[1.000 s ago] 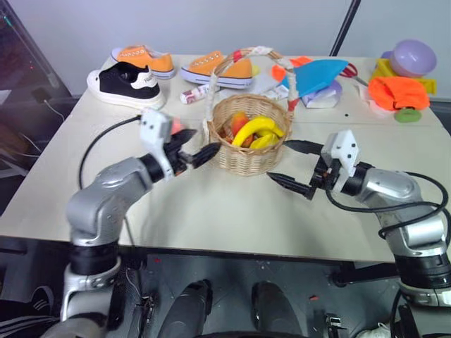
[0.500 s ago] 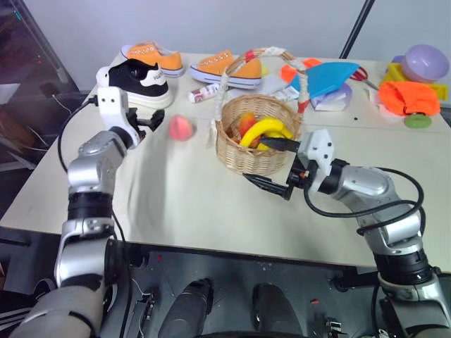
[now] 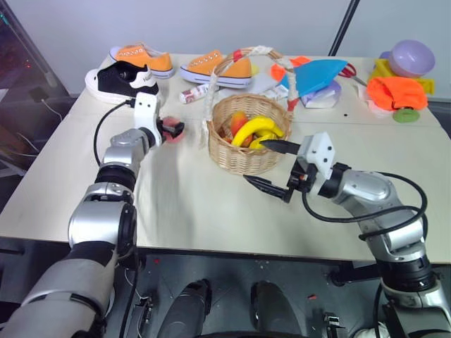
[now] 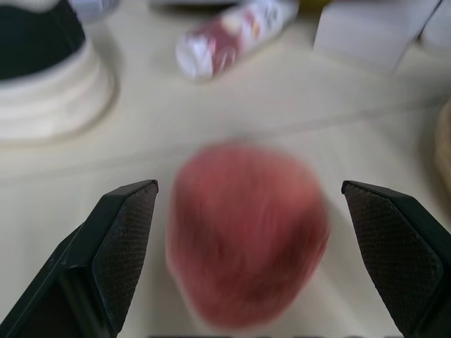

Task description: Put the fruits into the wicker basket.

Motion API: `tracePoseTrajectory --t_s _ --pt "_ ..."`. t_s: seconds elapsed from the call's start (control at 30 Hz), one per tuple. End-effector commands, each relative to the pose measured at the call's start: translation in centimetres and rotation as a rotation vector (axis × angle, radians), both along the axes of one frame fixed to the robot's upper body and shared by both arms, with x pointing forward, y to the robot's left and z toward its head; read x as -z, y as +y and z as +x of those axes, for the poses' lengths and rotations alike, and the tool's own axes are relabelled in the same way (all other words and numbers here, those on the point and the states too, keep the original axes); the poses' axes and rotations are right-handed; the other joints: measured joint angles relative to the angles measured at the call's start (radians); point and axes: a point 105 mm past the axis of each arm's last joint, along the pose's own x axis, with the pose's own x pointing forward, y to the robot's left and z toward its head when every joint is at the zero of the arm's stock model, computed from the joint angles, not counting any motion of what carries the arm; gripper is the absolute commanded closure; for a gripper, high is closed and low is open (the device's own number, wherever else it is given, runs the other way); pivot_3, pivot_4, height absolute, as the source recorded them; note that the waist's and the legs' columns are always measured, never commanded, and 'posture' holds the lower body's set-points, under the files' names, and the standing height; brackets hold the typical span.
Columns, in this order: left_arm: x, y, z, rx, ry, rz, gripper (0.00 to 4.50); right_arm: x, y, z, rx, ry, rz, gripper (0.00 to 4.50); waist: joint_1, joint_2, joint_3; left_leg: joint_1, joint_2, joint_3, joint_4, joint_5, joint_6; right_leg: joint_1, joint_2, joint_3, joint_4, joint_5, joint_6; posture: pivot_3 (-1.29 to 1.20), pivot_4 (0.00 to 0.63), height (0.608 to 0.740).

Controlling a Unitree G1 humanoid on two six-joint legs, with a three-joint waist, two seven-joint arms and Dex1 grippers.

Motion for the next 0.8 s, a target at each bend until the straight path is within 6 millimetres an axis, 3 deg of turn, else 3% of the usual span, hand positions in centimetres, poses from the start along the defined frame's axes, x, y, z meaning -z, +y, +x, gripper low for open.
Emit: tracePoseTrajectory --t_s 0.03,0.17,0.27,0.33,0.4,0.67,0.8 --pt "-0.8 0.2 0.4 -0.026 -0.034 0.061 0.02 -1.3 -0.3 -0.5 0.007 -0.050 0.009 0.00 0.001 0.000 0.000 0.000 0.000 0.000 0.000 0.000 0.000 0.000 0.000 0.000 0.000 0.000 0.000 0.00 0.150 0.740" --pt "-1.2 0.1 0.5 -0.039 -0.048 0.029 0.02 -1.3 -0.4 -0.4 0.012 -0.051 0.013 0.00 0.000 0.000 0.000 0.000 0.000 0.000 0.000 0.000 0.000 0.000 0.000 0.000 0.000 0.000 0.000 0.00 0.150 0.740" --pt "-1.7 0.1 0.6 -0.047 -0.069 0.003 0.89 -1.4 -0.4 -0.4 0.014 -0.052 0.014 0.00 0.000 0.000 0.000 0.000 0.000 0.000 0.000 0.000 0.000 0.000 0.000 0.000 0.000 0.000 0.001 0.00 0.150 0.740" --pt "-1.8 0.1 0.6 -0.051 -0.075 0.008 1.74 -1.3 -0.4 -0.4 0.014 -0.051 0.013 0.00 0.000 0.000 0.000 0.000 0.000 0.000 0.000 0.000 0.000 0.000 0.000 0.000 0.000 0.000 0.001 0.00 0.150 0.740" --pt "-1.6 0.2 0.6 -0.045 -0.071 -0.002 2.05 -1.2 -0.5 -0.3 0.015 -0.051 0.011 0.00 0.000 0.000 0.000 0.000 0.000 0.000 0.000 0.000 0.000 0.000 0.000 0.000 0.000 0.000 0.001 0.00 0.150 0.740" --pt "-4.5 1.1 0.0 0.005 -0.220 -0.005 2.05 -1.2 -0.7 -0.2 0.021 -0.054 0.005 0.00 -0.003 0.000 0.000 0.000 0.000 0.000 0.000 0.000 0.000 0.000 0.000 0.000 0.001 0.000 0.001 0.00 0.150 0.740" --pt "-7.4 -0.4 -4.2 0.262 -0.326 -0.085 2.05 -1.6 -1.7 0.1 0.060 -0.066 0.033 0.00 -0.011 0.000 0.000 0.000 0.001 0.001 0.000 0.000 0.000 -0.001 0.000 0.002 0.001 0.000 0.000 0.00 0.150 0.740"
